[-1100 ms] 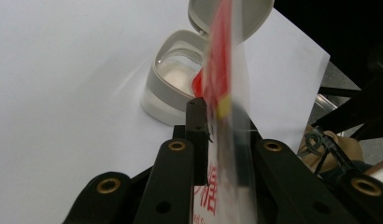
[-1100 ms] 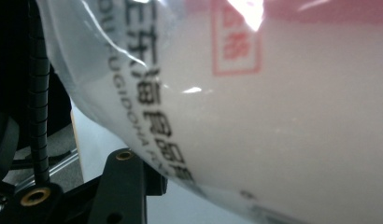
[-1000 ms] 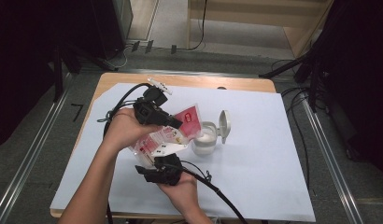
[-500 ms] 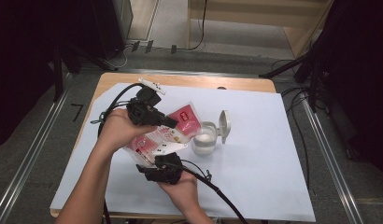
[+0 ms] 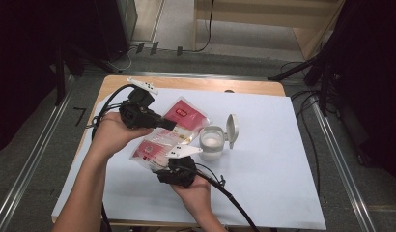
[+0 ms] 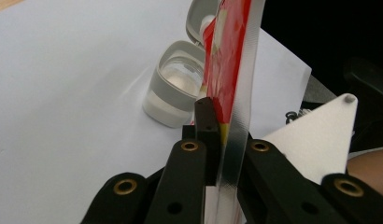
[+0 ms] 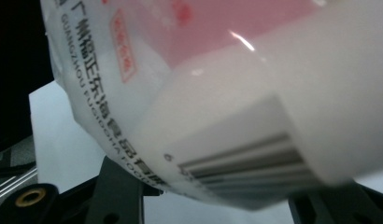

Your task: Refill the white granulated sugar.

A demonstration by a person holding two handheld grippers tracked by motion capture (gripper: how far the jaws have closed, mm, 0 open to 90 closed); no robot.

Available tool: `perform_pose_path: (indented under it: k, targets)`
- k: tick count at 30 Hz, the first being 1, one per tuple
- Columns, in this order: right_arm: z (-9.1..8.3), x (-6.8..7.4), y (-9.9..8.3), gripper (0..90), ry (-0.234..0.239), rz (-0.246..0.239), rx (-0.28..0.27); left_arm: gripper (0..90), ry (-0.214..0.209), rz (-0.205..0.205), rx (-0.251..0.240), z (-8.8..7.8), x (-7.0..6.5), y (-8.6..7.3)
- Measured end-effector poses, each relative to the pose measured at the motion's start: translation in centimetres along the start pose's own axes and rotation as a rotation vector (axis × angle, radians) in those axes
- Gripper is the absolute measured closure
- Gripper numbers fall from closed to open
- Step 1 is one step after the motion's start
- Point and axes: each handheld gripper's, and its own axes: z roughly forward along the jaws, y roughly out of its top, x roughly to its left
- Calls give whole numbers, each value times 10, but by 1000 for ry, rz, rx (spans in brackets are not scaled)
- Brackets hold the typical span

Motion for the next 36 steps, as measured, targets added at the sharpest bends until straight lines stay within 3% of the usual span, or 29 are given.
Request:
perform_pose_path:
  k: [8, 17, 26, 36]
  targets:
    - [-4, -10, -6, 520, -57, 11, -4, 900, -1, -14, -4, -5, 9, -7]
    - [-13, -25, -7, 537, -74, 80, -4, 900, -6, -1, -16, -13, 11, -11]
    - [-20, -31, -4, 549, -117, 58, 0, 900, -22, 9, -22, -17, 10, -13]
    - [-25, -33, 0, 539, -60, 44, -18, 900, -20, -4, -86, -23, 11, -11]
